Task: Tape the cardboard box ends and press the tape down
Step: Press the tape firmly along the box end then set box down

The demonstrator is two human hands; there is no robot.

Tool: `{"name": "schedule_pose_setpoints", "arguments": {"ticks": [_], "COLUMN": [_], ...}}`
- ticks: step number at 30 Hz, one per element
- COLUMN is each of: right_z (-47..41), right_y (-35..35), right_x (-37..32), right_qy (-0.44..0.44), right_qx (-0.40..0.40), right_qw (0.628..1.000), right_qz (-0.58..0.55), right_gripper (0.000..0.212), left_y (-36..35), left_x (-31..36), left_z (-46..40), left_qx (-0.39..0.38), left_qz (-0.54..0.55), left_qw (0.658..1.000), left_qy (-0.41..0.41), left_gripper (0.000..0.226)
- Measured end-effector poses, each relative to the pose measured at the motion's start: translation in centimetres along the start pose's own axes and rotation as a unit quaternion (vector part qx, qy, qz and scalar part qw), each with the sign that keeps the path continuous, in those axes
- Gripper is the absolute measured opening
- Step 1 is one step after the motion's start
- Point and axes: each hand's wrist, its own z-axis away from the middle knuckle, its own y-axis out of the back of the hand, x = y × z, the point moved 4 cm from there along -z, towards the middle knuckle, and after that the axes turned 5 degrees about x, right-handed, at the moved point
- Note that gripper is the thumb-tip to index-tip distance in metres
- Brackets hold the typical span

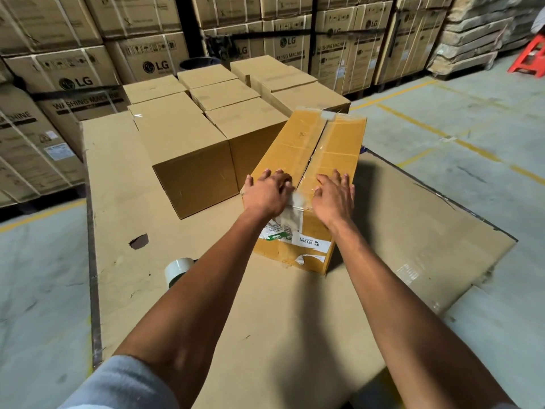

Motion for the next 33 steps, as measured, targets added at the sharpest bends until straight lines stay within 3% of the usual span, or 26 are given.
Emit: {"name": "schedule_pose_setpoints", "arguments": {"ticks": [4,7,11,16,23,27,33], "right_z": [-0.5,-0.8,-0.9,-1.7,-7.8,-11.0,-12.3], "right_y": [1.6,3.5,3.7,1.9,0.9,-0.3,-2.1], "right_x": [0.2,-0.4,-1.6,-2.2,1.5,4.7,4.8], "right_qy": [-0.056,-0.063,-0.010,0.125,0.329,0.359,0.400], "right_qx": [0.002,-0.002,-0.042,-0.110,-0.147,-0.145,-0.119], "right_qw": [0.990,0.978,0.978,0.977,0.928,0.905,0.895], "right_qz": [-0.132,-0.201,-0.205,-0.131,0.093,0.177,0.159], "right_gripper": [0.058,0.052,0.046,0.054,0.082,0.092,0.083], "left_y": [-0.9,-1.2,-0.4,0.5,-1.7,-3.3,-3.8], "left_x": [2.1,4.3,5.5,4.5,4.2,4.1,3.1], "left_z": [1.0,1.3,0.8,0.5,1.6,1.9,0.8], "left_qx": [-0.011,-0.016,-0.003,-0.057,-0.039,-0.014,0.042], "left_qz": [-0.025,-0.010,-0.038,-0.121,-0.186,-0.220,-0.239], "left_qw": [1.000,1.000,0.999,0.990,0.981,0.974,0.968], "left_qy": [0.003,0.002,0.013,0.042,0.041,0.046,0.062], "left_gripper": [0.068,0.061,0.057,0.077,0.074,0.085,0.086]}}
